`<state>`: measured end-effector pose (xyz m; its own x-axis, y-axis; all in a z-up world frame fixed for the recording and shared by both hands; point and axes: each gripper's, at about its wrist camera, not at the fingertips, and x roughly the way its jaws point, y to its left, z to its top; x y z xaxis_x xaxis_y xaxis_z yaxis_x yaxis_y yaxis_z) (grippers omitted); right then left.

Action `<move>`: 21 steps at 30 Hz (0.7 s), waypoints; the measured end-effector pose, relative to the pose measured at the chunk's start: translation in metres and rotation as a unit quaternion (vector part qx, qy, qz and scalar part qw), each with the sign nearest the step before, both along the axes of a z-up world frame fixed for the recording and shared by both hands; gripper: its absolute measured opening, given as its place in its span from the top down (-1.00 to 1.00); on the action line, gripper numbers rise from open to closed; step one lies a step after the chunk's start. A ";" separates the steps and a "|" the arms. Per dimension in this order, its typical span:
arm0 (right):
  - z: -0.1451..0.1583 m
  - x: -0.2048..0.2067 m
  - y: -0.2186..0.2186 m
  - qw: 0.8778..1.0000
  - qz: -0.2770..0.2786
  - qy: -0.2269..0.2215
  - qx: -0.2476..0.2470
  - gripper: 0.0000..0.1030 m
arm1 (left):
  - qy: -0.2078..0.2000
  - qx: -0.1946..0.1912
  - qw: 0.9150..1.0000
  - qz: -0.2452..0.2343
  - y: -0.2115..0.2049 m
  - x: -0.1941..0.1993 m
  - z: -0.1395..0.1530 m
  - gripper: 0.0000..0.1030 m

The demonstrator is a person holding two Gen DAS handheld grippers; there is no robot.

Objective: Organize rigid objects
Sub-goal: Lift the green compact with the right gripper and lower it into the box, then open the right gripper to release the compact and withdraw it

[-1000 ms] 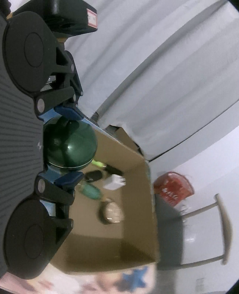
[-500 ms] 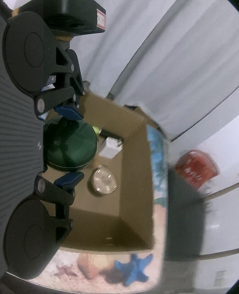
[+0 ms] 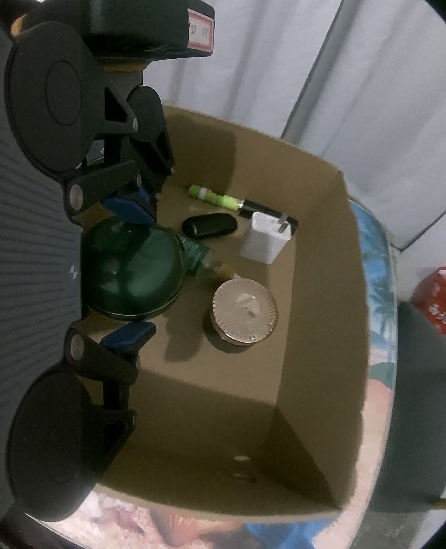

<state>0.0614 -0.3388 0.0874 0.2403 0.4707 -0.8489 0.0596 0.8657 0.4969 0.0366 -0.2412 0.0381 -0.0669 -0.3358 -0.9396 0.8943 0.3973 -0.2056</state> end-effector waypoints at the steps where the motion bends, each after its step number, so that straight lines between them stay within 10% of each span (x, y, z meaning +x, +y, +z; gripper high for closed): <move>1: -0.002 0.001 0.000 1.000 0.002 0.005 0.001 -0.29 | 0.000 0.003 1.000 0.000 0.000 0.000 -0.001 -0.56; 21: -0.001 0.002 -0.007 1.000 -0.005 0.000 0.009 -0.32 | -0.011 -0.002 1.000 0.029 0.024 -0.004 0.008 -0.58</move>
<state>0.0634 -0.3457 0.0862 0.2442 0.4837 -0.8405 0.0685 0.8559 0.5125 0.0328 -0.2169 0.0465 -0.0262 -0.3417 -0.9394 0.8738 0.4487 -0.1876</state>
